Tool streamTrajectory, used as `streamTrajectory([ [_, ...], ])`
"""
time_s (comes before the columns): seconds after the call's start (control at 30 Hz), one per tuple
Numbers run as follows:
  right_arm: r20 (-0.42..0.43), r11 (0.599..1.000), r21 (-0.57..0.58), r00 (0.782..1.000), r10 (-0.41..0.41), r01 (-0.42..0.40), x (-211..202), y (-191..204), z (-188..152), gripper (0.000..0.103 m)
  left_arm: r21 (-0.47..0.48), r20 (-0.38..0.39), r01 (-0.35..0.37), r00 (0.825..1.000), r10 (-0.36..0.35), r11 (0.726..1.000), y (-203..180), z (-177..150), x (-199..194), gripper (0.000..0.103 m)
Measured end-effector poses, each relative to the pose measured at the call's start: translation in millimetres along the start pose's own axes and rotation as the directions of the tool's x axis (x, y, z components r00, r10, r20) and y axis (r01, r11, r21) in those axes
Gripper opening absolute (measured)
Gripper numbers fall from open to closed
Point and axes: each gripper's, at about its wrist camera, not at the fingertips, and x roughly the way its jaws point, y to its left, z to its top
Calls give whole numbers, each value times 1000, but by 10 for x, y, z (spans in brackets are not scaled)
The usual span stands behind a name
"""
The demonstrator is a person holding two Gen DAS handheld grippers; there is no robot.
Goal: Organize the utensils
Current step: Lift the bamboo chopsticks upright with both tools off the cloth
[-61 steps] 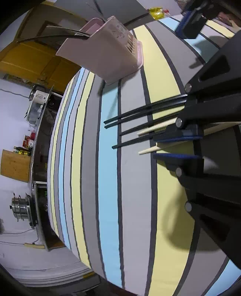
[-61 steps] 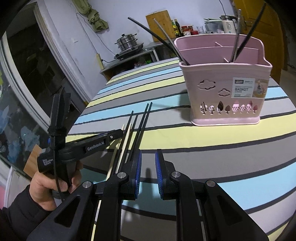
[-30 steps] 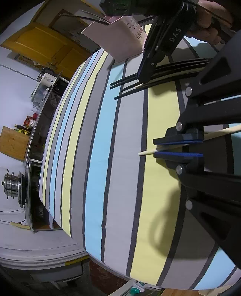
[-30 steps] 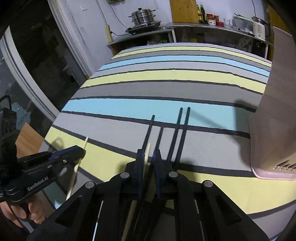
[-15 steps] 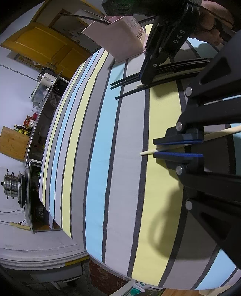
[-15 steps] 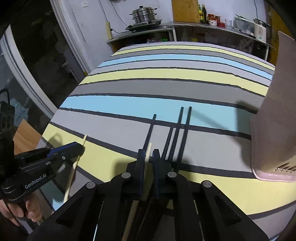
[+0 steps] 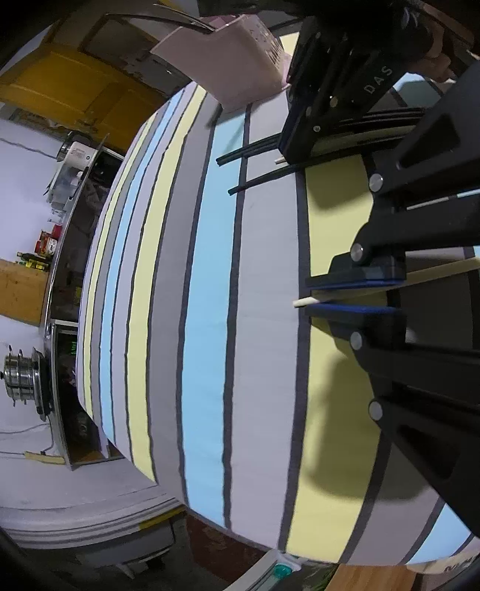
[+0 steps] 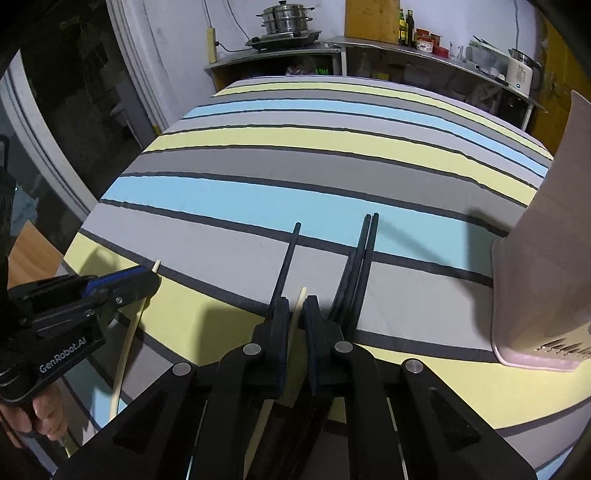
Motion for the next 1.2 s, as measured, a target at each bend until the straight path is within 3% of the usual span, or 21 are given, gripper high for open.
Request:
streamTrajectory([
  [0.2, 6, 999, 37, 999, 34, -34, -55, -39, -12, 6, -1, -19, 4, 1000, -4, 1000, -41, 50, -16, 6],
  [0.5, 110, 995, 55, 991, 81, -88, -569, -134, 69, 5, 31, 63, 42, 997, -44, 999, -133, 136, -470, 5],
  [0.93, 289, 994, 45, 954, 84, -101, -1508, -192, 116, 5, 99, 200, 108, 972, -126, 989, -364, 320, -1303, 5],
  [1.2, 346, 995, 57, 937, 55, -80, -1830, -302, -4, 5, 145, 243, 120, 958, -153, 982, -590, 354, -1554, 5],
])
